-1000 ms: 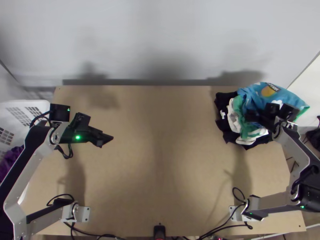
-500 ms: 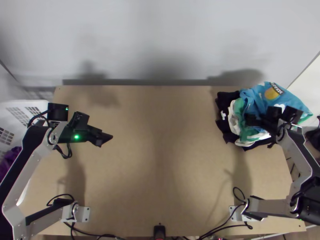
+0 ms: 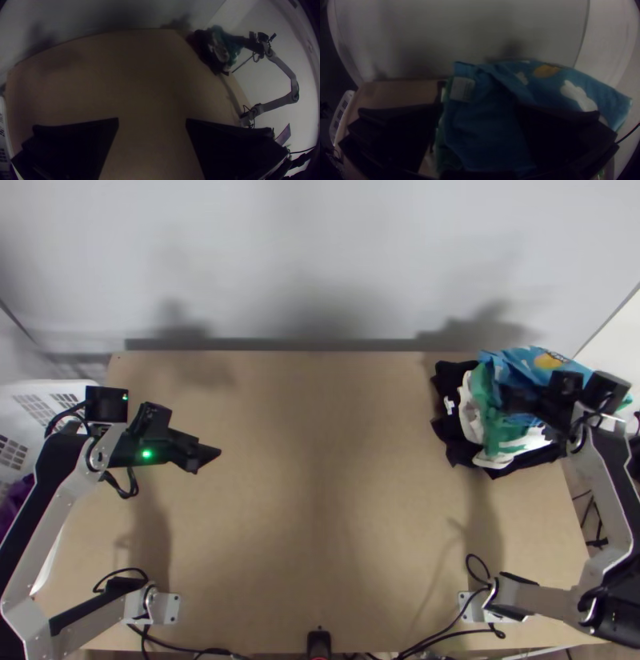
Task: Fold the t-shirt
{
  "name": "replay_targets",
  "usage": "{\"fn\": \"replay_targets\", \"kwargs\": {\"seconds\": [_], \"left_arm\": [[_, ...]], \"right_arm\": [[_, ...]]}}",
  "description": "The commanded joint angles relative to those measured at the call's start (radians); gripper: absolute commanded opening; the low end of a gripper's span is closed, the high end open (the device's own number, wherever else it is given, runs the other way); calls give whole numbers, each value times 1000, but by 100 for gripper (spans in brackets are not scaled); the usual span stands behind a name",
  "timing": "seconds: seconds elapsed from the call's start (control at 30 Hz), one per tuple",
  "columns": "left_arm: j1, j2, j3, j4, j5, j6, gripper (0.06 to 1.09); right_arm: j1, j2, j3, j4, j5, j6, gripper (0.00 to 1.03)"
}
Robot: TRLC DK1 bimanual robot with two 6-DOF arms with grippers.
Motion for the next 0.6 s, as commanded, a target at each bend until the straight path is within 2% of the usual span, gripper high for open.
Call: {"fn": "replay_targets", "kwargs": {"seconds": [0.0, 0.07, 0.13, 0.2, 0.27, 0.3, 0.33, 0.37, 0.4, 0.57], "left_arm": [[10, -17, 5, -14, 0, 5, 104], [10, -20, 5, -21, 1, 8, 104], [10, -25, 1, -21, 1, 10, 104], [13, -34, -4, -24, 0, 13, 104], [26, -43, -7, -39, 1, 28, 104], [29, -48, -8, -45, 1, 34, 104], [35, -52, -10, -51, 1, 39, 104], [41, -58, -8, -57, 1, 47, 104], [47, -63, -7, -62, 1, 48, 104], [47, -71, 21, -88, 3, 48, 104]], "right_arm": [[7, -66, 48, -31, 2, 25, 99], [7, -66, 39, -32, 2, 25, 99], [8, -55, 25, -31, 2, 21, 90], [7, -55, 7, -23, 3, 19, 75], [7, -67, -4, -14, 2, 25, 52], [7, -73, -6, -9, 2, 28, 52], [7, -81, -4, -9, 2, 28, 62], [7, -89, -3, -11, 2, 28, 86], [8, -95, 5, -22, 3, 28, 100], [18, -158, 36, -91, 3, 28, 99]]}}
